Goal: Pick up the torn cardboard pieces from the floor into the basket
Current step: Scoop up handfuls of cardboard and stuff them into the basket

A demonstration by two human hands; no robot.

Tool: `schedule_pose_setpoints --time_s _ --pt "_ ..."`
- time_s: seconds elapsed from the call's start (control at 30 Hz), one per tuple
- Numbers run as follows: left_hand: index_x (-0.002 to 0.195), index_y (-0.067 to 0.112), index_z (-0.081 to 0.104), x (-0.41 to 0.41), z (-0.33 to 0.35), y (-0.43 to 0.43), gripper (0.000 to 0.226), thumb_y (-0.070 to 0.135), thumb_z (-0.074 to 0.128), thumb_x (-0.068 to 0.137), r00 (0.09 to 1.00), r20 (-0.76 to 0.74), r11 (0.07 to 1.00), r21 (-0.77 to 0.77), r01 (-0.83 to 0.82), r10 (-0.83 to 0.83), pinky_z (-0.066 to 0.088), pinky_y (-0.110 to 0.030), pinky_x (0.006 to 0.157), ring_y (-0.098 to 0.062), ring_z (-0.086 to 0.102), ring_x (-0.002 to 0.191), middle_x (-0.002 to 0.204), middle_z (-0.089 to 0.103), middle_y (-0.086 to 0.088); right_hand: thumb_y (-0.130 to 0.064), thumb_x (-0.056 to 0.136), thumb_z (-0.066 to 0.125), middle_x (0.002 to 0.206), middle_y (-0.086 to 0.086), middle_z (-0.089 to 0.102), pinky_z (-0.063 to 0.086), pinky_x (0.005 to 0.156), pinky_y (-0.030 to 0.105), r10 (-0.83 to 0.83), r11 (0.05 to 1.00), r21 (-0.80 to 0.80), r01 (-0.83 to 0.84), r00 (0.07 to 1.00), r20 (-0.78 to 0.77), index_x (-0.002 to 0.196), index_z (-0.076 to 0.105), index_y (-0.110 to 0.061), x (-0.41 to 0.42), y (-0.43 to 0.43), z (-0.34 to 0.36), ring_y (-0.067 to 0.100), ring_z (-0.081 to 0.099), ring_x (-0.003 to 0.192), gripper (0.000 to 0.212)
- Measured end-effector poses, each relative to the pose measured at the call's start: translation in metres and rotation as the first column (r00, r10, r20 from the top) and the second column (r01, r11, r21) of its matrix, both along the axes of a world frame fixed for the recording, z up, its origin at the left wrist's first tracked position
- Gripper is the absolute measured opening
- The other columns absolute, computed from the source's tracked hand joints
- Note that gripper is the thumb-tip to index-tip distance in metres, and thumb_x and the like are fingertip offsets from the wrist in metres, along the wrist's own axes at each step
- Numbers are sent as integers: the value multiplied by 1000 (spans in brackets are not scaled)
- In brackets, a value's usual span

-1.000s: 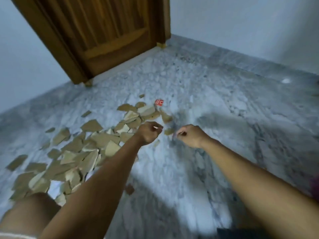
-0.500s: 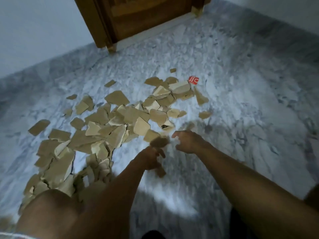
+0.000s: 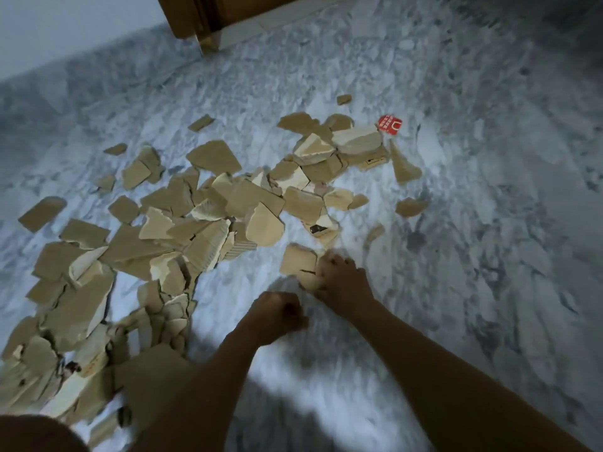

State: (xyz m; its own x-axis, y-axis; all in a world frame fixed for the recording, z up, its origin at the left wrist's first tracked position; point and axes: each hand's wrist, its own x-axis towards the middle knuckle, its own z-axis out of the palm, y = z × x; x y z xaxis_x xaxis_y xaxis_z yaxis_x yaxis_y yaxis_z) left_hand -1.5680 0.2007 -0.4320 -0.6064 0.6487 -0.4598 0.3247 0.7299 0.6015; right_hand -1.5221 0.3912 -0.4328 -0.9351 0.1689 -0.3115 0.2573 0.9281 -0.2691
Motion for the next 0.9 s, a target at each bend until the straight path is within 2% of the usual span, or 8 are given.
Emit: schedule_pose_setpoints --time_s 0.13,0.23,0.33,0.43,0.53,0.67,0.77,0.9 --pt "75 20 76 -32 18 21 9 12 79 78 958 131 940 200 -277 254 56 -25 75 -11 72 80 79 76 5 -26 81 75 86 0 72 56 66 32 122 924 -381 -4 950 286 99 67 -17 3 53 17 17 70 72 21" --pt "74 18 78 -58 24 49 6 23 82 74 972 75 953 192 -234 224 56 -27 68 -13 72 73 74 75 4 -23 82 71 74 2 70 48 68 30 181 945 -314 -94 949 259 74 72 -12 -13 107 39 14 64 68 14" --pt "71 16 77 -63 5 66 27 41 85 63 991 -19 990 62 -129 131 48 -30 66 -21 68 75 78 73 -2 -23 78 75 59 -5 48 37 59 28 59 981 -194 -28 986 157 49 48 -22 -40 148 50 14 51 60 39" --pt "80 35 73 -46 -14 74 40 67 64 58 967 -252 993 -120 13 -43 44 -29 79 -19 54 97 99 60 3 -28 74 78 78 1 49 46 68 28 56 996 -79 -46 990 126 55 51 -23 -55 153 34 25 58 81 33" --pt "77 40 64 -39 -13 77 18 49 72 63 977 -211 996 -79 28 -44 49 -28 81 -19 55 93 95 54 4 -27 80 71 113 5 50 51 88 42 77 997 -14 -76 990 114 91 70 -23 -46 143 9 28 56 106 11" --pt "91 28 47 -33 4 89 35 23 74 69 996 -45 997 -30 -77 76 56 -39 70 -28 63 77 84 61 -7 -12 86 57 102 7 62 49 74 36 -35 988 -148 44 997 62 108 49 -21 -22 134 -1 31 63 95 25" --pt "108 17 55 -47 9 91 41 13 79 75 993 10 992 -51 -117 118 48 -16 57 -17 61 71 83 61 -1 -25 87 67 89 8 64 47 67 31 -10 978 -204 49 982 188 93 58 -15 -15 149 13 25 63 80 15" --pt "78 18 64 -70 29 99 19 8 80 77 999 37 993 -113 26 -22 46 -14 57 -9 62 67 73 61 6 -26 76 83 65 -6 54 40 63 26 -103 952 -281 120 992 73 54 54 -29 -33 203 29 12 56 63 36"
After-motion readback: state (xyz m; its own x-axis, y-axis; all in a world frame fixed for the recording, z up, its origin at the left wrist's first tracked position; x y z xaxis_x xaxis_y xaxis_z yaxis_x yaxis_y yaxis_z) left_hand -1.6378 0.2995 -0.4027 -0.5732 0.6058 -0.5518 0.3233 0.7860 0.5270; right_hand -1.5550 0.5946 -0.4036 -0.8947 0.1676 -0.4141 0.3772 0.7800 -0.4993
